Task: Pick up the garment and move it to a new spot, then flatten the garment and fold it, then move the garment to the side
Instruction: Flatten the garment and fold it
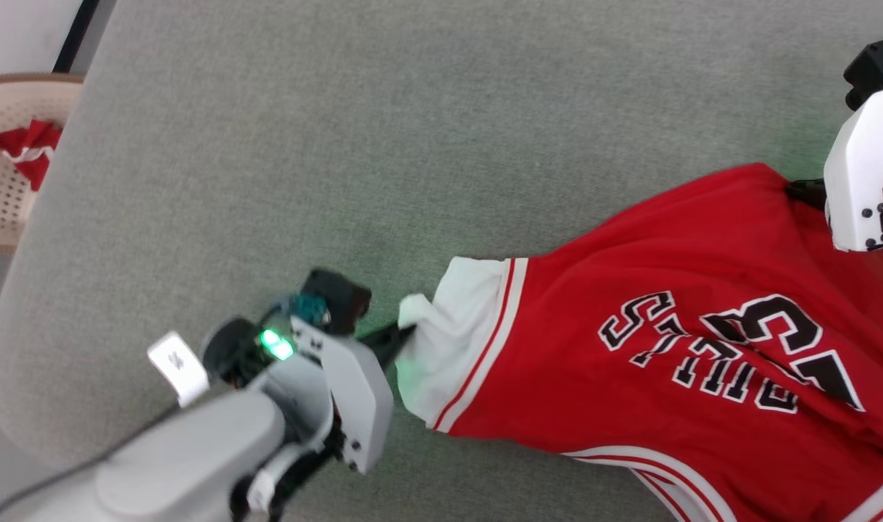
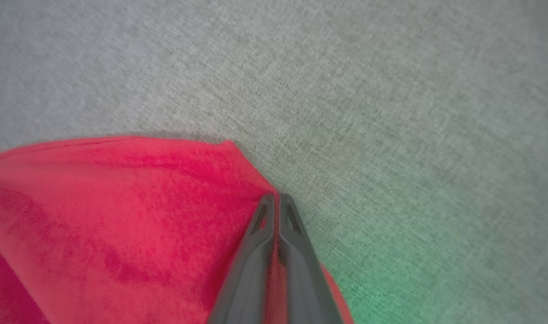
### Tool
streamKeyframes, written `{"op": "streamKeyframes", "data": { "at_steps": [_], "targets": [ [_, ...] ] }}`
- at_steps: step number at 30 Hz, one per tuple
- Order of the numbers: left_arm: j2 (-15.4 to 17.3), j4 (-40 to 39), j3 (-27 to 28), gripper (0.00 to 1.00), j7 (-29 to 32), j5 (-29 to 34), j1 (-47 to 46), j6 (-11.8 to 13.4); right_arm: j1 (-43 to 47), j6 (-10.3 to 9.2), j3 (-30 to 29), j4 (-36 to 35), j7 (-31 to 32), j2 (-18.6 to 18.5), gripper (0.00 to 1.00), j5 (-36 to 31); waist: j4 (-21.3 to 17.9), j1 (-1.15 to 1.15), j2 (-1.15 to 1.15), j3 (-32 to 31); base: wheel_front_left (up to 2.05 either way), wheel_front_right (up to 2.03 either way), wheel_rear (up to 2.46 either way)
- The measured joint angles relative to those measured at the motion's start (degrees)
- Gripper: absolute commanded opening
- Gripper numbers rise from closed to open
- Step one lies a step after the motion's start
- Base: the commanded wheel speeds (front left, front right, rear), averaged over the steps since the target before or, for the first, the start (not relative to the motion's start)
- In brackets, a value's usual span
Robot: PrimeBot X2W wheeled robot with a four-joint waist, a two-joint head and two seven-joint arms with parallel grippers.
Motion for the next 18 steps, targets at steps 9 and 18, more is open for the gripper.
{"op": "streamKeyframes", "data": {
  "at_steps": [9, 18],
  "targets": [
    [4.2, 0.2, 2.1, 0.0, 12.7, 0.9, -15.3, -3.1, -2.8, -0.11, 0.2, -1.8, -5.6, -1.4, 0.0, 1.4, -2.4, 0.0, 0.0, -3.6, 0.0, 0.0, 0.0],
    [4.6, 10.7, 4.9, 0.0, 20.3, 3.1, -32.2, -9.3, -8.2, -0.11, -1.1, -4.7, -11.5, -2.1, 0.0, 0.6, -5.6, 0.0, 0.0, -8.0, 0.0, 0.0, 0.0]
  ]
}}
